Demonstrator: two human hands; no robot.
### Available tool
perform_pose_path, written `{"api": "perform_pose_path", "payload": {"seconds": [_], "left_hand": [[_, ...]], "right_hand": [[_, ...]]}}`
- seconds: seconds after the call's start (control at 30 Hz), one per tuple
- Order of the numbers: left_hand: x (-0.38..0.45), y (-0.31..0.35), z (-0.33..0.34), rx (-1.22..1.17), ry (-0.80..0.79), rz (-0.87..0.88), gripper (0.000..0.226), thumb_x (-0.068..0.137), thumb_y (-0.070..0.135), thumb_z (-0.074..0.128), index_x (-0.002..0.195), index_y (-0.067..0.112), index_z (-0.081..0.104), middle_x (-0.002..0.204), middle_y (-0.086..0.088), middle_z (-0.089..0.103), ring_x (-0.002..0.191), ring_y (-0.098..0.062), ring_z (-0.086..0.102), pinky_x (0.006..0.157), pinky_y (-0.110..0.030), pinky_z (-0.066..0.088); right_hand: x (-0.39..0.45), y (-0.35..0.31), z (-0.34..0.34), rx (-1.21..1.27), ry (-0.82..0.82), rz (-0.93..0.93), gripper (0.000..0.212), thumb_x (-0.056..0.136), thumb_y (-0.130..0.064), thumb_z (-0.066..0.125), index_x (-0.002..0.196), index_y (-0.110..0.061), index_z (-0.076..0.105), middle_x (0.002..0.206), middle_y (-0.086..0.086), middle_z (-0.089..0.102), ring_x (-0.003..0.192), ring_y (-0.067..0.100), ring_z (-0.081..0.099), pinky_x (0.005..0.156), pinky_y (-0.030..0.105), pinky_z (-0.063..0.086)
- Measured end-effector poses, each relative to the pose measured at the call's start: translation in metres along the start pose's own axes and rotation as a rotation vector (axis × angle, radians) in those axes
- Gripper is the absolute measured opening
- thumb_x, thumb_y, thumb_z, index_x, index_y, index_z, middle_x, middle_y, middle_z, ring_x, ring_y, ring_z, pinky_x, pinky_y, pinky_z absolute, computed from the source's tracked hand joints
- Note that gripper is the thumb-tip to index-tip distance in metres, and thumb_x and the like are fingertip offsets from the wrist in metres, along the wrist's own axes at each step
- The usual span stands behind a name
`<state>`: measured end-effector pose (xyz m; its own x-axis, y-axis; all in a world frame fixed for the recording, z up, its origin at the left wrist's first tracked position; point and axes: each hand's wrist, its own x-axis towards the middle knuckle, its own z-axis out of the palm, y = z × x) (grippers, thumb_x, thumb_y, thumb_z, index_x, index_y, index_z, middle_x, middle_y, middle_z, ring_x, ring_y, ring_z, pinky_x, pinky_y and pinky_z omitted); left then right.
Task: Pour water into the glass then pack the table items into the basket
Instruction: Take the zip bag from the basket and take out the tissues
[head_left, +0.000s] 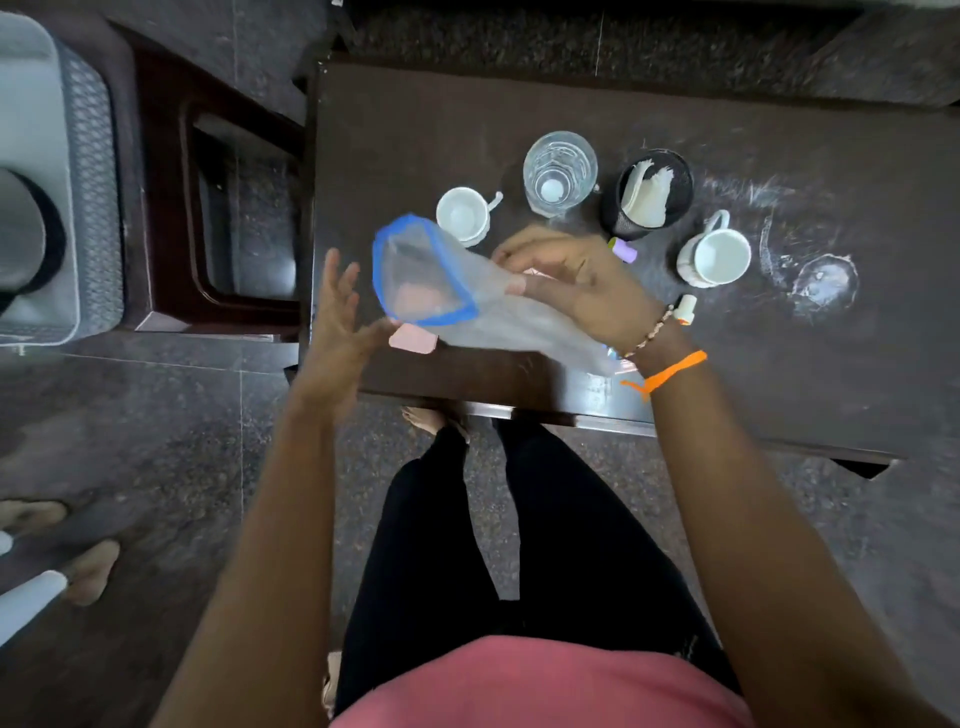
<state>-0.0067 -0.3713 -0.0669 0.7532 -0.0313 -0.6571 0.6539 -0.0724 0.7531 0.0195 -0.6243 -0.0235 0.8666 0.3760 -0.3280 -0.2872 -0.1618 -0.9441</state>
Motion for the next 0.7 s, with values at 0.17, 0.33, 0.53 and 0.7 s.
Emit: {"api": "perform_pose_path", "payload": {"seconds": [0.17, 0.33, 0.53, 0.7], "left_hand": [[0.008, 0.030, -0.007, 0.036, -0.260, 0.027, 0.037, 0.094, 0.023, 0.054, 0.131, 0.021, 0.053, 0.129, 0.003, 0.060, 0.124, -0.016, 0.052, 0.107, -0.036, 0.041], [-0.007, 0.042, 0.003, -0.259, -0.208, 0.118, 0.031, 0.098, 0.019, 0.038, 0.110, 0.023, 0.067, 0.113, 0.003, 0.068, 0.113, -0.016, 0.059, 0.099, -0.035, 0.048], [-0.025, 0.016, 0.014, -0.267, -0.136, 0.098, 0.081, 0.063, 0.072, 0.063, 0.119, 0.014, 0.047, 0.115, 0.010, 0.066, 0.118, -0.010, 0.055, 0.112, -0.040, 0.033], [-0.025, 0.002, 0.007, -0.141, -0.310, 0.102, 0.102, 0.051, 0.057, 0.082, 0.135, 0.016, 0.040, 0.136, 0.007, 0.053, 0.134, -0.015, 0.041, 0.109, -0.030, 0.036]], "right_hand": [[-0.002, -0.001, -0.004, 0.310, -0.053, 0.022, 0.021, 0.082, -0.004, 0.051, 0.088, -0.012, 0.069, 0.098, -0.002, 0.055, 0.091, 0.003, 0.055, 0.084, 0.017, 0.042], [0.003, 0.013, -0.008, 0.261, 0.188, 0.015, 0.024, 0.079, -0.005, 0.060, 0.102, -0.001, 0.063, 0.094, -0.005, 0.060, 0.094, 0.012, 0.053, 0.092, 0.029, 0.040], [0.010, 0.032, 0.003, 0.118, 0.275, 0.042, 0.027, 0.083, 0.001, 0.054, 0.109, -0.006, 0.057, 0.094, -0.005, 0.058, 0.086, -0.009, 0.056, 0.083, 0.010, 0.043], [0.018, 0.038, 0.008, 0.272, 0.385, 0.120, 0.028, 0.085, 0.003, 0.052, 0.077, -0.017, 0.070, 0.069, -0.018, 0.069, 0.072, -0.002, 0.059, 0.074, 0.013, 0.047]]}}
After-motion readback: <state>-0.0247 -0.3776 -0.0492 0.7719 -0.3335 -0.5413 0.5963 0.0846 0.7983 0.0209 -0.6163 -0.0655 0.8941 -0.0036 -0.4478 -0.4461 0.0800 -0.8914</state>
